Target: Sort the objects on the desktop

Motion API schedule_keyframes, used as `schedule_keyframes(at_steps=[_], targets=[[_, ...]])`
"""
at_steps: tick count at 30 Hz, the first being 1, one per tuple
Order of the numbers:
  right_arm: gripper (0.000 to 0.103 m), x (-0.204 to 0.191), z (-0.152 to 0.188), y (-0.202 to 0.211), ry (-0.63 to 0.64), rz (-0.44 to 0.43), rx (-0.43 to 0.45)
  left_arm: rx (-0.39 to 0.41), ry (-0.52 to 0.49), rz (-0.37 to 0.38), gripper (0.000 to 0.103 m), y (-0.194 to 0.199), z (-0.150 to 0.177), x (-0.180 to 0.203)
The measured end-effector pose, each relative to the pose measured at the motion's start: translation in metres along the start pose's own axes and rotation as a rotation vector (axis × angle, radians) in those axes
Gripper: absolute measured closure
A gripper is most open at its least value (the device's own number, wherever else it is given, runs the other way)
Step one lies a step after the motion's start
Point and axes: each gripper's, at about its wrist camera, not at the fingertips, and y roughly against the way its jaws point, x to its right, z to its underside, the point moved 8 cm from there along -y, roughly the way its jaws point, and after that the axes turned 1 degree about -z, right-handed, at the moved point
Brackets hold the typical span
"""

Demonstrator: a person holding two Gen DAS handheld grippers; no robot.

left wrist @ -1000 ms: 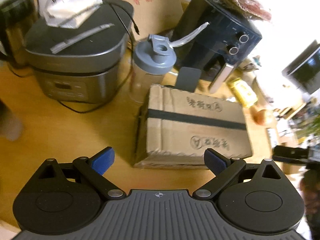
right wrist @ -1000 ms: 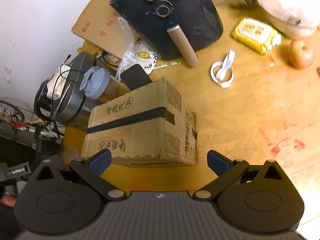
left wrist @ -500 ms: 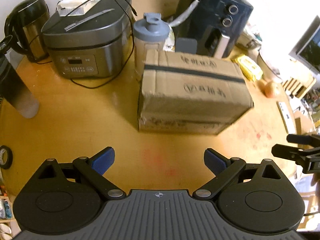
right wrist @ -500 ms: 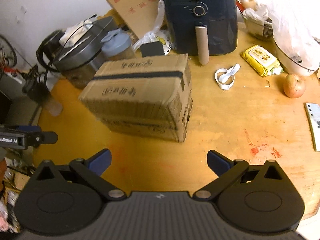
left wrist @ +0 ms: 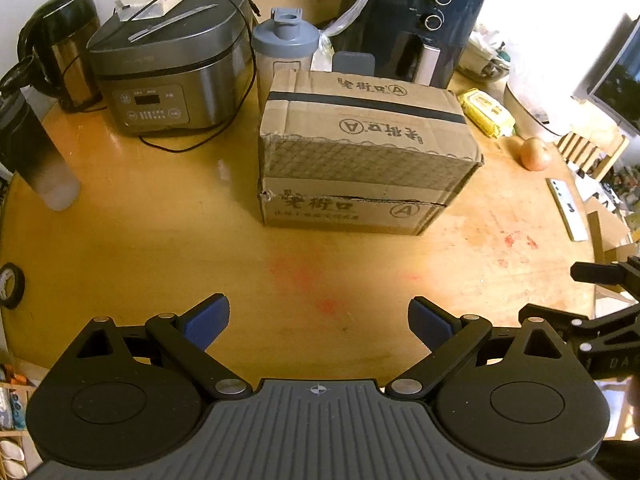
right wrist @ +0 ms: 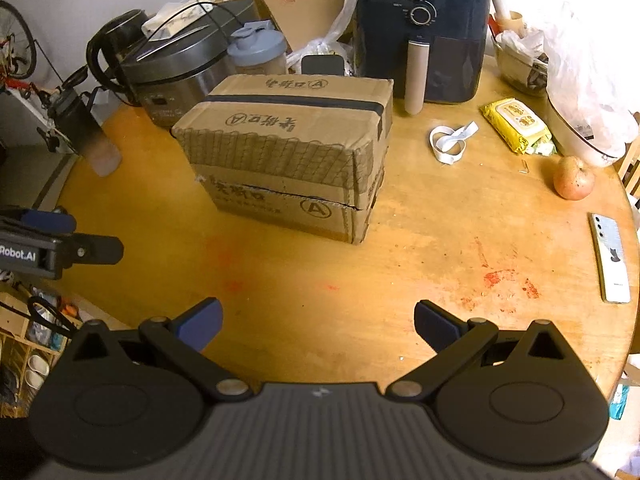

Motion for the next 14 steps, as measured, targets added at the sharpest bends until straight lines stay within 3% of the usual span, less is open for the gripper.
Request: schedule_keyframes(at_steps=[14], targets=[[0.0, -0.006, 0.003, 0.006, 0.026, 0.011, 0.023, 0.102, -0.025, -0.041, 0.004, 0.012, -0.005, 0.001]])
